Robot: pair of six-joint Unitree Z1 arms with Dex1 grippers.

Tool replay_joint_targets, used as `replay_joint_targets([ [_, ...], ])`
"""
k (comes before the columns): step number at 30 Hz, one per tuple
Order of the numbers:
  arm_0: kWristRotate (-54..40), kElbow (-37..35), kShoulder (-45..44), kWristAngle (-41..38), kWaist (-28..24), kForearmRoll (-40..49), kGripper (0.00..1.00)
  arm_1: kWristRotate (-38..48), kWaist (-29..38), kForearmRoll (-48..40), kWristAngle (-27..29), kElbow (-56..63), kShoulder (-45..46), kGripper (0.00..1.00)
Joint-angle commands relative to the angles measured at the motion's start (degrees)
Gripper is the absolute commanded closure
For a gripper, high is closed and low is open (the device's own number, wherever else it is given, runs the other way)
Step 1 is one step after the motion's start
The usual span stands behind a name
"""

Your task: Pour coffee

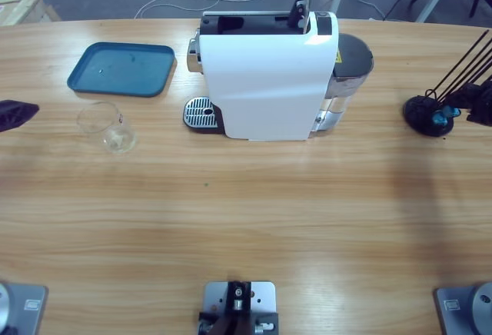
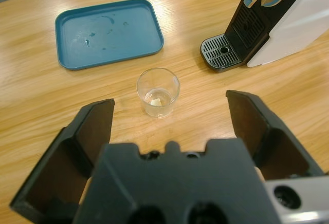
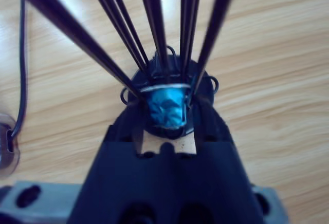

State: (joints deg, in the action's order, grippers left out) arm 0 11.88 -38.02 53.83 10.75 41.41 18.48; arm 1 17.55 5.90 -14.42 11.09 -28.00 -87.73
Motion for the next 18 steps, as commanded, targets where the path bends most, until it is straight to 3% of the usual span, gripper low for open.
replay_joint_targets([
  [1,-0.47,2.42,-1.27,0.94,-0.41,-0.55,0.064,-0.85,0.08,3.48,0.88,1.37,1.69,0.0],
  [5,-0.49,2.51,-1.27,0.94,-0.38,-0.64,0.064,-0.89,0.17,4.24,1.69,1.37,3.53,0.003],
  [6,-0.47,2.51,-1.27,0.94,-0.43,-0.64,0.064,-0.91,0.17,4.5,1.81,1.37,4.03,0.064],
  [9,-0.51,2.51,-1.31,0.94,-0.38,-0.64,0.064,-0.94,0.17,4.68,1.83,1.45,4.92,0.462],
  [13,-0.47,2.51,-1.36,0.94,-0.43,-0.64,0.064,-1.19,0.17,4.52,1.62,0.87,4.48,0.601],
  [14,-0.47,2.51,-1.36,0.94,-0.43,-0.64,0.064,-1.54,0.17,4.43,1.4,0.59,3.96,0.687],
  [18,-0.45,2.51,-1.36,0.94,-0.45,-0.64,0.064,-1.82,0.17,3.29,1.25,0.31,2.2,0.704],
])
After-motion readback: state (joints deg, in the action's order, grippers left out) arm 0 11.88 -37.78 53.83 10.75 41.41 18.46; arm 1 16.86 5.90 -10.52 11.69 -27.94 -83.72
